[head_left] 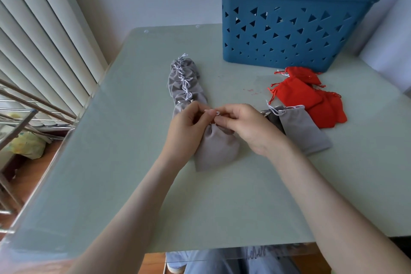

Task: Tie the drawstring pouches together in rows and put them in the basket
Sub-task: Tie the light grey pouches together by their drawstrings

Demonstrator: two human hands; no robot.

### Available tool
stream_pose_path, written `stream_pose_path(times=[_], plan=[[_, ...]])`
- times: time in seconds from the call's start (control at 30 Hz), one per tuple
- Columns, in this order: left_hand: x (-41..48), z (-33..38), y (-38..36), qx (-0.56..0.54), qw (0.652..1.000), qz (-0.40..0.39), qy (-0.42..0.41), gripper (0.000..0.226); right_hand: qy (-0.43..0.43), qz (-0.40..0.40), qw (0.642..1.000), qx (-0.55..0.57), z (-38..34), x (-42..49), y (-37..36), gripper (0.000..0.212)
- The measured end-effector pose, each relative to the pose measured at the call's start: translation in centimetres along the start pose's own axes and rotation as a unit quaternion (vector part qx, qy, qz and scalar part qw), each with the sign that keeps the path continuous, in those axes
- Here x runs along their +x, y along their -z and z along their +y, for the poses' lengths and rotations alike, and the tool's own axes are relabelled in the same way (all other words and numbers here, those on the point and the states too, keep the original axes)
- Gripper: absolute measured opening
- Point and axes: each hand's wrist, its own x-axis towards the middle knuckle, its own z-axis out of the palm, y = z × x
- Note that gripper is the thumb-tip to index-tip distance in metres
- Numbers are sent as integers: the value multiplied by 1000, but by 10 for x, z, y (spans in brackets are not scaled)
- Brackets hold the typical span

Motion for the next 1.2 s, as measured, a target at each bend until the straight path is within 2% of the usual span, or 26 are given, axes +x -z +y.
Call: stream_pose_path(times=[0.1, 0.23, 0.27, 0.33, 0.4, 0.47, 0.57, 0.67, 0.77, 0.9, 1.2], plan=[[-1, 0, -2, 100, 994, 34, -37, 18, -10, -13, 1000, -15, 0, -3, -1, 12], [1, -3, 0, 101, 993, 52, -42, 18, 1, 0, 998, -62, 0, -1, -2, 23], [2, -4, 1, 64, 996, 45, -31, 18, 2, -1, 998, -58, 0, -1, -2, 23], [2, 1, 2, -96, 995, 8, 9, 16, -9, -21, 1000, 0, -3, 0, 0, 19], [2, 5, 2, -230, 971, -39, 44, 14, -45, -54, 991, 110, -6, 1, 4, 8], [1, 10, 0, -274, 957, -64, 63, 12, -75, -69, 981, 163, -8, 0, 7, 14], [1, 14, -1, -298, 948, -83, 75, 11, -89, -73, 979, 170, -6, -3, 11, 12], [2, 13, 3, -271, 956, -107, 36, 7, -91, -68, 979, 170, -6, -4, 16, 8], [3, 11, 8, -168, 977, -128, 9, 5, -88, -50, 983, 154, -4, -3, 19, 7], [5, 9, 11, -72, 991, -112, -8, 14, -71, -32, 993, 91, -3, -3, 18, 16], [5, 10, 13, -115, 988, -103, 9, 8, 17, -6, 1000, -19, -8, -5, 15, 15]])
